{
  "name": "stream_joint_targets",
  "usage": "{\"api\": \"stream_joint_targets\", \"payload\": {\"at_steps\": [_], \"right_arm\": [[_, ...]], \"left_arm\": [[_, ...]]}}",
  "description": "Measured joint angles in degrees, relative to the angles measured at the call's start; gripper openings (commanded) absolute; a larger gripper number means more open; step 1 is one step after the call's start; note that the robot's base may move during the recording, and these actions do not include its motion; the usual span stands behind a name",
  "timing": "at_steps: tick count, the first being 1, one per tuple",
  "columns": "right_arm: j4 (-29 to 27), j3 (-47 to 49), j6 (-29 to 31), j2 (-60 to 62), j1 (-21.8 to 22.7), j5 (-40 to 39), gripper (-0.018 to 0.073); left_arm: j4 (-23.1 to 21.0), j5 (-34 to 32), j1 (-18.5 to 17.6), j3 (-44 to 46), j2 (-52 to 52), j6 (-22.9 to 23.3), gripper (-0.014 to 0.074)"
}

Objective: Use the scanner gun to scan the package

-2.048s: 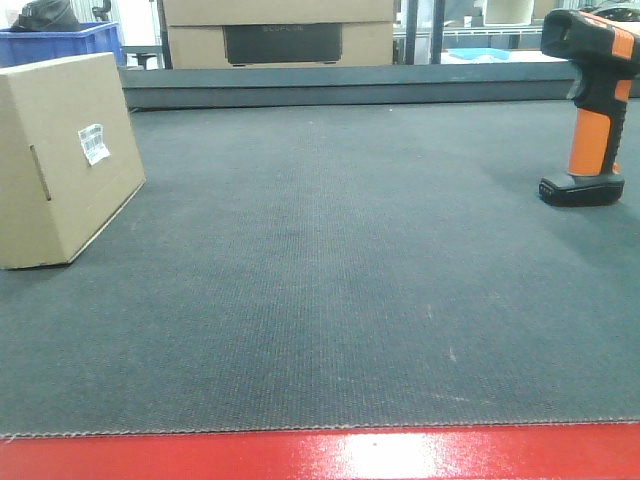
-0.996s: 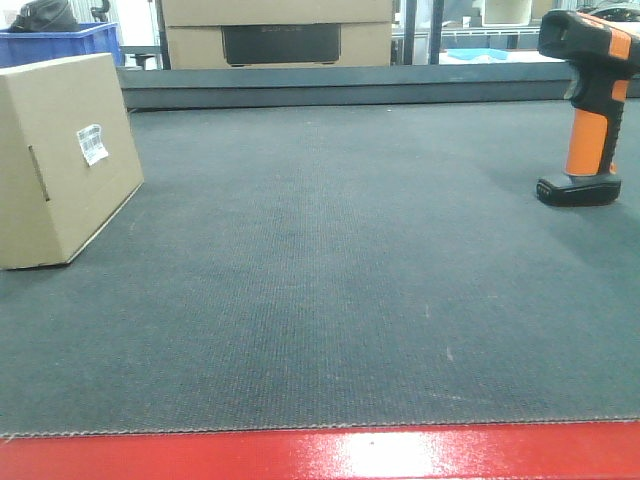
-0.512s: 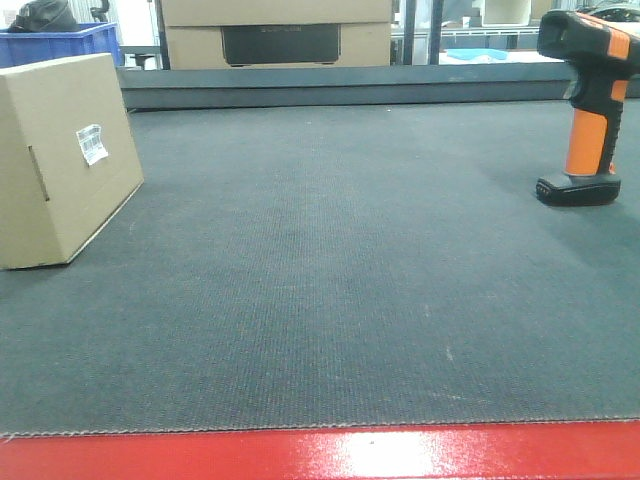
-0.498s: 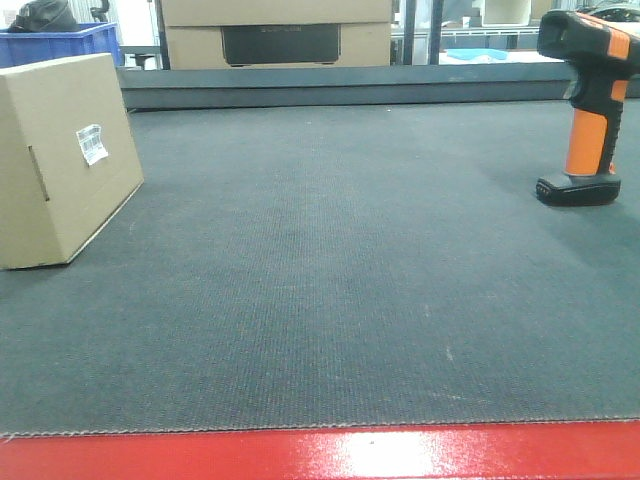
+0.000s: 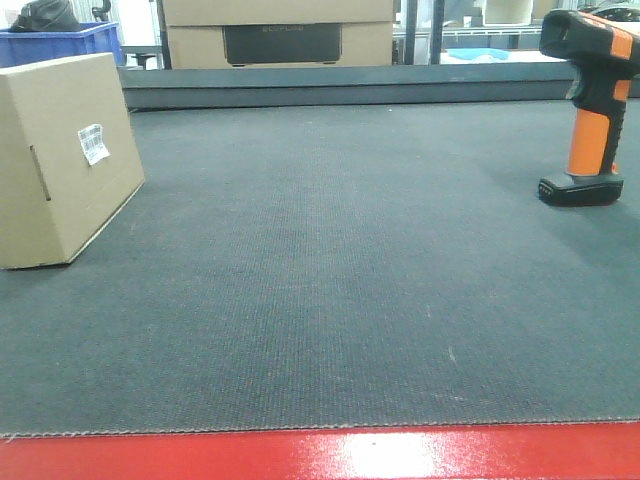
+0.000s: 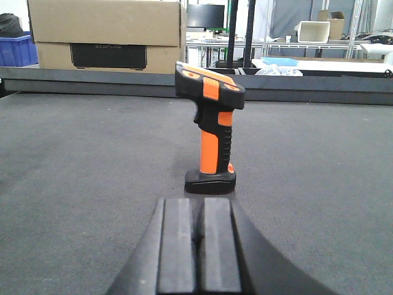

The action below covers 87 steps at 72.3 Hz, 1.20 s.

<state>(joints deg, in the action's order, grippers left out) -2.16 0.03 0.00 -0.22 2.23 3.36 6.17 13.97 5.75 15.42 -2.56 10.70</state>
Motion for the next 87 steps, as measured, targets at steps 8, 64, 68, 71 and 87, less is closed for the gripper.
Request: {"api": "stream_joint_targets", "payload": {"at_steps": [8, 64, 68, 71, 87], "right_arm": [[0.00, 0.00, 0.31, 0.00, 0.00, 0.00, -0.0169], [0.00, 0.00, 0.00, 0.10, 0.00, 0.09, -0.0169], [0.00, 0.00, 0.31, 0.10, 0.00, 0.09, -0.0169], [0.00, 0.00, 0.31, 0.10, 0.00, 0.09, -0.0169], [0.00, 0.00, 0.31, 0.10, 0.00, 0.09, -0.0169]], "left_arm": [[0.00, -0.03, 0.00, 0.00, 0.00, 0.00, -0.0111], [-8.24, -11.26, -6.44, -15.42, 2.33, -9.13, -0.0111], [-8.14, -11.36, -6.09, -15.48, 2.33, -9.03, -0.0111], [-8.14, -11.36, -5.96, -15.48, 2.33, -9.03, -0.0111], [-8.14, -11.41, -5.75, -15.48, 2.33, -9.03, -0.0111]]}}
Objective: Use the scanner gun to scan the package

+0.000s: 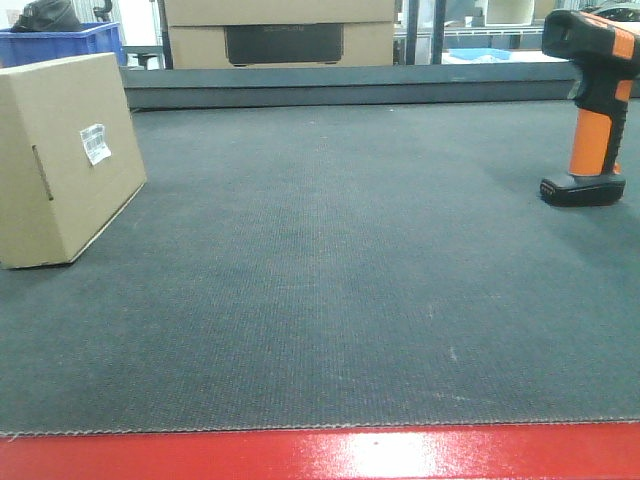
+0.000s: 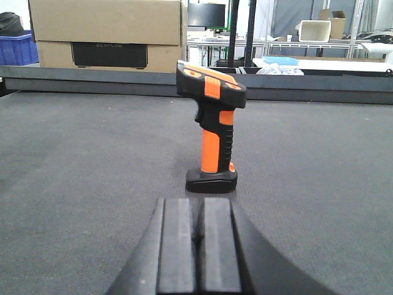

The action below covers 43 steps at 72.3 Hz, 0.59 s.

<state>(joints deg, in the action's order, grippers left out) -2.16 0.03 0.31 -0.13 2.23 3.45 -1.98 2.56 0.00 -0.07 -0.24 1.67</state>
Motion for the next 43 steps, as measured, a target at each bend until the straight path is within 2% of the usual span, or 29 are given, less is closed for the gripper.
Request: {"api": "stream_joint_targets", "payload": {"at_steps": [43], "right_arm": [[0.00, 0.00, 0.00, 0.00, 0.00, 0.00, -0.0169]], "left_arm": [[0.00, 0.00, 0.00, 0.00, 0.00, 0.00, -0.0111]]}}
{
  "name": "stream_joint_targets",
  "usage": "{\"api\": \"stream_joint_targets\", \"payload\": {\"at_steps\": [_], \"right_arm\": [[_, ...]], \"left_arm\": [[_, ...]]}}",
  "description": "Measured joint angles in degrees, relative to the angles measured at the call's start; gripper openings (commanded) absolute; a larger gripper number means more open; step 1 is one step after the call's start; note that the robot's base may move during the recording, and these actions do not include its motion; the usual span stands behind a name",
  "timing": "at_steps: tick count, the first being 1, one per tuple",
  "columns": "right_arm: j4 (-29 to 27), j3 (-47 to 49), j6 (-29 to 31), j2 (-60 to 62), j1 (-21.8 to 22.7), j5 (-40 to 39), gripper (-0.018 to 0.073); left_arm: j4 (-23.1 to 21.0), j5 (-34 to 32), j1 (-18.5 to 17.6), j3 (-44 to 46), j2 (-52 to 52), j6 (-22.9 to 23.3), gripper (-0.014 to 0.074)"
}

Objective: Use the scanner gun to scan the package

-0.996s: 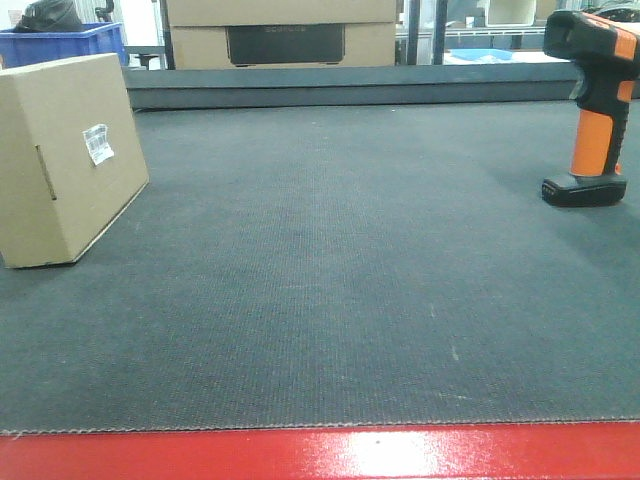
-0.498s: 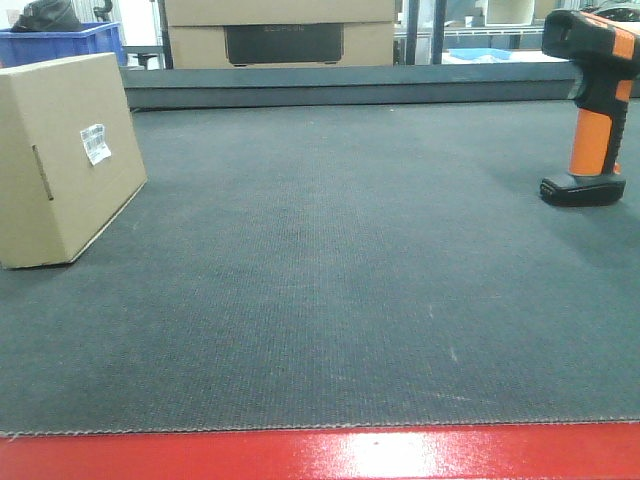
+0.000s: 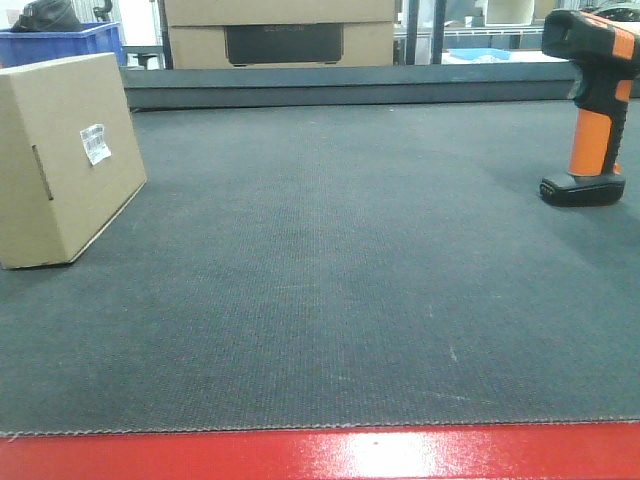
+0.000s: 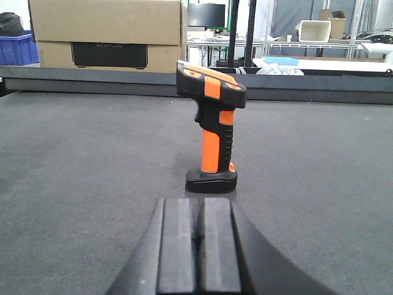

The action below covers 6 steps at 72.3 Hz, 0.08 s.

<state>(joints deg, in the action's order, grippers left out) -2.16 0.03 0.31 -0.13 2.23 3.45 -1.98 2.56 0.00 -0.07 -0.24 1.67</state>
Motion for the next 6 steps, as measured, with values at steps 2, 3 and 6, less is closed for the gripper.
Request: {"api": "stream_joint_targets", "payload": {"at_steps": [2, 3, 6], "right_arm": [[0.00, 0.00, 0.00, 0.00, 0.00, 0.00, -0.0169], [0.00, 0.00, 0.00, 0.00, 0.00, 0.00, -0.0169], [0.00, 0.00, 0.00, 0.00, 0.00, 0.00, -0.0169]], "left_arm": [[0.00, -0.09, 0.00, 0.00, 0.00, 0.00, -0.0111], [0.00, -0.09, 0.00, 0.00, 0.00, 0.00, -0.0111], [0.00, -0.09, 0.00, 0.00, 0.00, 0.00, -0.0111]]}}
